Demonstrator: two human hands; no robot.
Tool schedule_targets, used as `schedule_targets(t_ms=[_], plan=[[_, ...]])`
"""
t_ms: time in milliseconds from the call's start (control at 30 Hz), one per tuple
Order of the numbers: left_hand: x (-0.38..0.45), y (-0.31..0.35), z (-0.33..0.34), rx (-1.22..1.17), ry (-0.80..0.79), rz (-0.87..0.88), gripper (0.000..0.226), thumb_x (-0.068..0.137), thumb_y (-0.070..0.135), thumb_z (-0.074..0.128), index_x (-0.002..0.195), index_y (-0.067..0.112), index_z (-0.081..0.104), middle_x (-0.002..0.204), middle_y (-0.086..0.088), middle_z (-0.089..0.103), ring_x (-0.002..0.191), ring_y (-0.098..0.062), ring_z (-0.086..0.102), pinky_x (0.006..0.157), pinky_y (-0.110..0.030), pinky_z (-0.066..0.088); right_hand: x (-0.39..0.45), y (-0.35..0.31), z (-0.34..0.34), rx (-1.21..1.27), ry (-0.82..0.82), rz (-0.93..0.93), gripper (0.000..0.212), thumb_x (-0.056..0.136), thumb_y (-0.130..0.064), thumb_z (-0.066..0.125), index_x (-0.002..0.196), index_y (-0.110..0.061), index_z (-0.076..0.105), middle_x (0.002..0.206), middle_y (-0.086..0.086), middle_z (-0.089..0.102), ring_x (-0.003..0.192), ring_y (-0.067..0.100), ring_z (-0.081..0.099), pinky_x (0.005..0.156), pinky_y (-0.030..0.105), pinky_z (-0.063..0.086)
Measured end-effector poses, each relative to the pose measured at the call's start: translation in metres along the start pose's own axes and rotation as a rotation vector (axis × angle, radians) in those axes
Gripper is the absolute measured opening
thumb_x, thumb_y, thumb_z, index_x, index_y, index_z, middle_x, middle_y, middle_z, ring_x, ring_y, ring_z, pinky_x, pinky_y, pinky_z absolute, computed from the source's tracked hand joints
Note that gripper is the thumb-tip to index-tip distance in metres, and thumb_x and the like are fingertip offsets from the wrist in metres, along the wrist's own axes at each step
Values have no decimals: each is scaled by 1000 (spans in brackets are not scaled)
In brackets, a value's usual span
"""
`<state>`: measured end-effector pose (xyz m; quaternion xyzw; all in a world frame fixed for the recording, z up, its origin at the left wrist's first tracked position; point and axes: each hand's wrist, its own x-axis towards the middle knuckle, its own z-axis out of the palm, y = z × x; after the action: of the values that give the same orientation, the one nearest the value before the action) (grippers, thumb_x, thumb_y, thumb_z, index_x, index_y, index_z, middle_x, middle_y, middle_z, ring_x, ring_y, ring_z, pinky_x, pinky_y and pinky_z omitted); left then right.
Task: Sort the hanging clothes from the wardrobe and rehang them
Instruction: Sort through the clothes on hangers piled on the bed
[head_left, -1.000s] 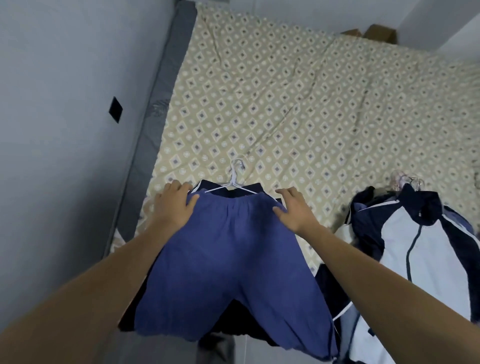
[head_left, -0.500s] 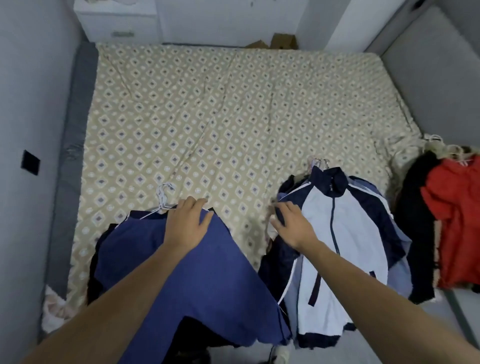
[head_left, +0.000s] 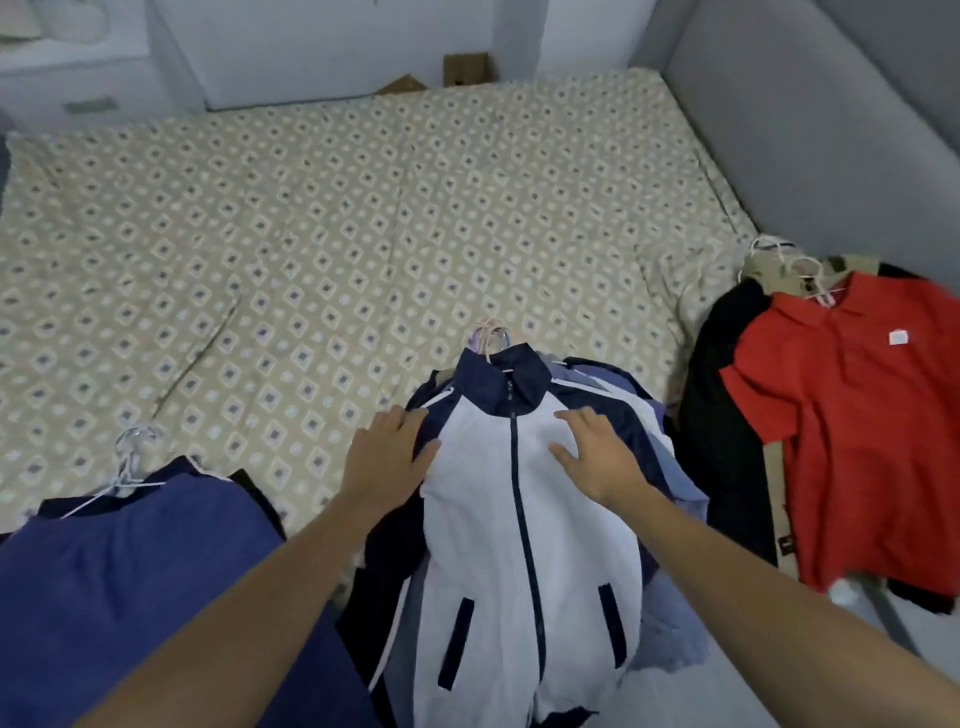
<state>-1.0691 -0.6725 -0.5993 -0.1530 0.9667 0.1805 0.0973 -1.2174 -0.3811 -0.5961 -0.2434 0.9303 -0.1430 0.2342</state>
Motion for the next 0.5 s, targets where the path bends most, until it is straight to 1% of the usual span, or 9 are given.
schedule_targets(t_ms=[33,133,167,233,267,333,367,433,500], plan=[[18,14,8,-24,-14,-27,70,97,63,24,144,20,52,123,-5,58,111,-32,57,84,-46,51,13,19,-6,-9,-13,-2,54,106,-43,54,153,-19,42,150,2,44,140,27,39,104,45,47],[64,38,35,-66,-57,-121,59,104,55,43,152,21,45,134,-9,54,120,-34,54,88,-48,51,51,62,-17,-22,-4,-42,52,104,-40,59,149,-19,47,150,4,50,138,30,46,103,42,46],[76,41,42,-67,-76,-156,60,104,54,45,155,22,42,138,-10,53,124,-33,52,90,-48,51,65,73,-18,-45,13,-63,52,103,-40,59,149,-21,48,148,3,52,135,29,49,97,39,47],[97,42,56,-70,-120,-236,63,104,56,45,158,26,35,144,-9,49,131,-33,48,95,-48,50,88,89,-14,-87,4,-74,58,102,-42,58,155,-29,39,149,0,52,133,26,52,86,33,46],[105,40,63,-75,-138,-272,64,104,57,44,159,26,33,146,-9,48,133,-33,46,97,-49,48,99,97,-9,-82,-26,-74,63,102,-43,57,159,-30,34,152,-1,49,136,25,49,89,34,46],[116,37,76,-86,-176,-338,64,104,58,43,158,25,32,146,-11,48,136,-34,44,100,-50,45,118,110,5,-57,-100,-74,68,102,-43,57,162,-27,29,161,1,41,145,27,40,107,41,44],[118,35,81,-85,-198,-362,64,104,58,42,157,23,34,145,-12,49,135,-35,45,101,-51,45,125,116,11,-67,-125,-70,68,103,-44,57,162,-25,29,163,2,38,146,29,38,112,44,41],[119,30,90,-65,-235,-388,62,104,59,41,152,20,39,139,-12,50,130,-36,48,99,-50,45,138,125,24,-116,-133,-80,65,103,-46,56,158,-19,35,162,6,39,144,33,38,113,46,40],[117,27,95,-47,-219,-390,56,104,57,43,141,16,47,130,-10,50,123,-35,51,95,-49,46,145,129,30,-135,-100,-78,54,102,-45,57,146,-13,49,150,12,50,135,37,43,104,46,43]])
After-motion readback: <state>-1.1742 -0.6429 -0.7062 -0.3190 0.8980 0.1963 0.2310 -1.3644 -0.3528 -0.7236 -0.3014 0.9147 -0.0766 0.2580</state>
